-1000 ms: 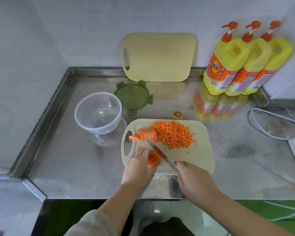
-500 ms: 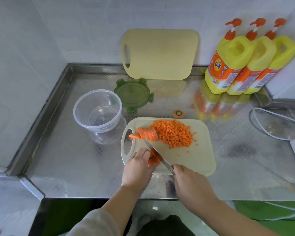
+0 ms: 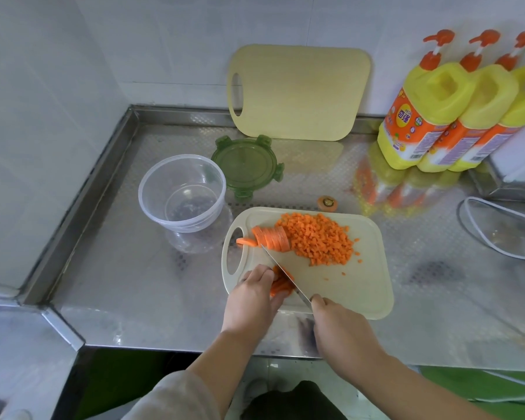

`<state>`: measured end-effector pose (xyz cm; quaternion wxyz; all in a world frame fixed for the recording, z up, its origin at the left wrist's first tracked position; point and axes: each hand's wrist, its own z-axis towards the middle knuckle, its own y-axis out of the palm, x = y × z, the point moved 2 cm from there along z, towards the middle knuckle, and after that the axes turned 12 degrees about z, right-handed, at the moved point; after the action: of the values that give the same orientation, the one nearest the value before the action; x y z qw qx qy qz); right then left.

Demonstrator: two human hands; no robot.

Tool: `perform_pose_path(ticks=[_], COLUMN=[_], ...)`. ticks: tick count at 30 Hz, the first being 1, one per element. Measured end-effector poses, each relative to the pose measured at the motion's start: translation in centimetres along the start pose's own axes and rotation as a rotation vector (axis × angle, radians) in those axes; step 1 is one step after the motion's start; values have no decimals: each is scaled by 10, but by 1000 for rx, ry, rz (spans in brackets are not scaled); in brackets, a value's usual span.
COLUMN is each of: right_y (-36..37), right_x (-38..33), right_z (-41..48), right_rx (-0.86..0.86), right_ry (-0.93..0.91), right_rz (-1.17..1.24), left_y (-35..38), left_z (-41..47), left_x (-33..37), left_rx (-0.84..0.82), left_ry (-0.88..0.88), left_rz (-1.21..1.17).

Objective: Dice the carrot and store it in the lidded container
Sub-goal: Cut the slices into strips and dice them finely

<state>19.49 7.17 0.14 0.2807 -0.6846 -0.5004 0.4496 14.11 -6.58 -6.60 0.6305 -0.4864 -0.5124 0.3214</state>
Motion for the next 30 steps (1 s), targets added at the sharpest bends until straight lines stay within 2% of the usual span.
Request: perform_pose_path(ticks=[12, 19, 30], right_y=[-4, -7, 6], right_x=[17, 3, -1], right_z=[-1, -13, -10], right_rx=[62, 96, 30], right_ry=[35, -19, -17], right_rz=[142, 78, 42], left_y=[-9, -17, -16], left_z=[0, -5, -5], left_x=[4, 5, 4], left_rx=[-68, -57, -36], left_ry=[-93, -132, -118], left_rz=[-86, -131, -119])
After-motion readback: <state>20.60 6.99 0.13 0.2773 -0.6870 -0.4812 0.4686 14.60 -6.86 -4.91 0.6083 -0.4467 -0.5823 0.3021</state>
